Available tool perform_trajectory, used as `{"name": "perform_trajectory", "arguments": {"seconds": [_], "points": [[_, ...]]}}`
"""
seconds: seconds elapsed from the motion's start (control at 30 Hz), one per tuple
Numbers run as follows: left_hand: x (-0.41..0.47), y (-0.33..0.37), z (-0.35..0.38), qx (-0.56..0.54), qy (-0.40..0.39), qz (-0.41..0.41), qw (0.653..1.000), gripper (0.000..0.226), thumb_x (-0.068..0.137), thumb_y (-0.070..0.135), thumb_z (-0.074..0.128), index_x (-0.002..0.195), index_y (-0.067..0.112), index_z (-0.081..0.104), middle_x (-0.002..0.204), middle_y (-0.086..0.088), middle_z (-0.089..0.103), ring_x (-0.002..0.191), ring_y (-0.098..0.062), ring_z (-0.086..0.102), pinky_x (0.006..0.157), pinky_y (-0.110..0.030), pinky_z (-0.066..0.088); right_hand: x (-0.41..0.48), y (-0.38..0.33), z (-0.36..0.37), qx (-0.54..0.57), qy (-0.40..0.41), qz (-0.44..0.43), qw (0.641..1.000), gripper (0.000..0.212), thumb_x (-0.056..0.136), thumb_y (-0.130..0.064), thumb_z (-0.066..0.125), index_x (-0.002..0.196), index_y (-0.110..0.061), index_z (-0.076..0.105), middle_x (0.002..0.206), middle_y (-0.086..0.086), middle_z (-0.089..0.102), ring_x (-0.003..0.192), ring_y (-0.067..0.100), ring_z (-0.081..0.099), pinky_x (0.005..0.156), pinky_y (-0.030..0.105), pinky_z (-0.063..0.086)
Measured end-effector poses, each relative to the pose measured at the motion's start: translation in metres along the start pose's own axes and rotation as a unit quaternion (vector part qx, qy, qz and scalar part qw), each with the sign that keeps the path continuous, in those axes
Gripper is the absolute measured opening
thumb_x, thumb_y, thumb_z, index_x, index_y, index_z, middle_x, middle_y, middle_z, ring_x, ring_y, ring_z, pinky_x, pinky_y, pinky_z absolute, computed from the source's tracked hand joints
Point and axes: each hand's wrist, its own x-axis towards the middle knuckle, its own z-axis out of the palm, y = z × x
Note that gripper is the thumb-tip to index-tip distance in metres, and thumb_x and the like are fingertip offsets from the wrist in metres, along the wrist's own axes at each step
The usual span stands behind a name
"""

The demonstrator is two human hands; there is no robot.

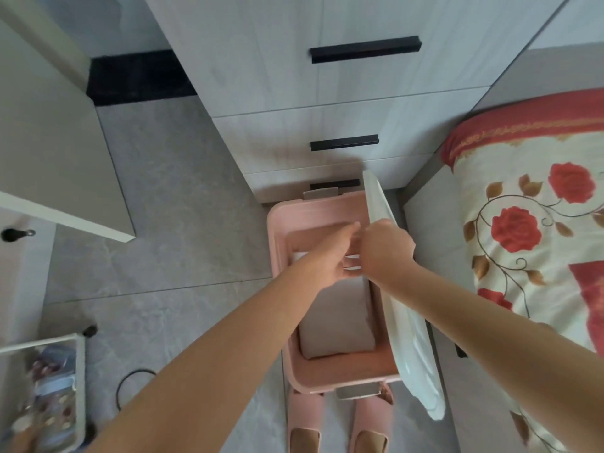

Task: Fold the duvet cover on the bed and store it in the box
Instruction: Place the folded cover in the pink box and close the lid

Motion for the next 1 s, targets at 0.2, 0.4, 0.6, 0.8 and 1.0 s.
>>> {"name": "perform_trajectory", "arguments": {"seconds": [0.2, 0.4, 0.6, 0.8, 1.0], "points": [[-0.002, -0.003, 0.023, -0.029, -0.008, -0.001, 1.0, 0.026, 0.092, 0.036, 0.057, 0.11, 0.017, 0.064, 0.1, 0.003, 0.068, 0.092, -0.015, 0.062, 0.08, -0.027, 0.049, -0.027, -0.006, 0.016, 0.062, 0.026, -0.001, 0.998, 0.063, 0.097, -0.008, 0.038, 0.146, 0.01, 0.002, 0.115, 0.008, 0.061, 0.102, 0.022, 0.063, 0.066, 0.025, 0.037], [0.004, -0.012, 0.017, -0.017, 0.014, 0.035, 0.999, 0.021, 0.097, 0.019, 0.047, 0.078, 0.017, 0.054, 0.078, -0.001, 0.051, 0.076, -0.02, 0.052, 0.075, -0.025, 0.049, -0.055, -0.002, 0.025, -0.02, 0.055, -0.133, 0.989, 0.072, 0.096, -0.011, 0.041, 0.144, 0.012, -0.007, 0.092, 0.004, 0.061, 0.079, 0.017, 0.062, 0.056, 0.025, 0.035], [-0.005, -0.031, -0.034, 0.014, 0.06, 0.13, 0.99, 0.031, 0.099, 0.019, 0.043, 0.13, 0.024, 0.044, 0.114, 0.001, 0.063, 0.103, -0.016, 0.061, 0.089, -0.039, 0.051, -0.052, 0.031, 0.021, 0.226, 0.084, -0.244, 0.939, 0.052, 0.098, -0.041, 0.036, 0.145, -0.019, 0.028, 0.117, 0.001, 0.057, 0.106, 0.023, 0.058, 0.078, 0.033, 0.045], [-0.015, -0.054, -0.088, -0.073, 0.058, 0.139, 0.986, 0.035, 0.098, 0.011, 0.043, 0.133, 0.015, 0.042, 0.12, -0.003, 0.061, 0.099, -0.016, 0.061, 0.081, -0.032, 0.053, -0.014, 0.072, 0.105, 0.313, -0.031, 0.001, 0.949, 0.077, 0.095, -0.052, 0.041, 0.152, -0.013, 0.005, 0.154, 0.013, 0.019, 0.139, 0.031, 0.026, 0.11, 0.045, 0.03], [-0.001, -0.083, -0.113, -0.091, 0.062, 0.107, 0.988, 0.023, 0.098, 0.009, 0.041, 0.114, 0.022, 0.052, 0.086, 0.009, 0.072, 0.072, -0.005, 0.069, 0.062, -0.025, 0.058, -0.011, 0.066, 0.175, 0.607, -0.177, 0.159, 0.758, 0.086, 0.089, -0.053, 0.056, 0.152, -0.012, 0.014, 0.158, 0.008, 0.017, 0.143, 0.028, 0.023, 0.115, 0.043, 0.025]]}}
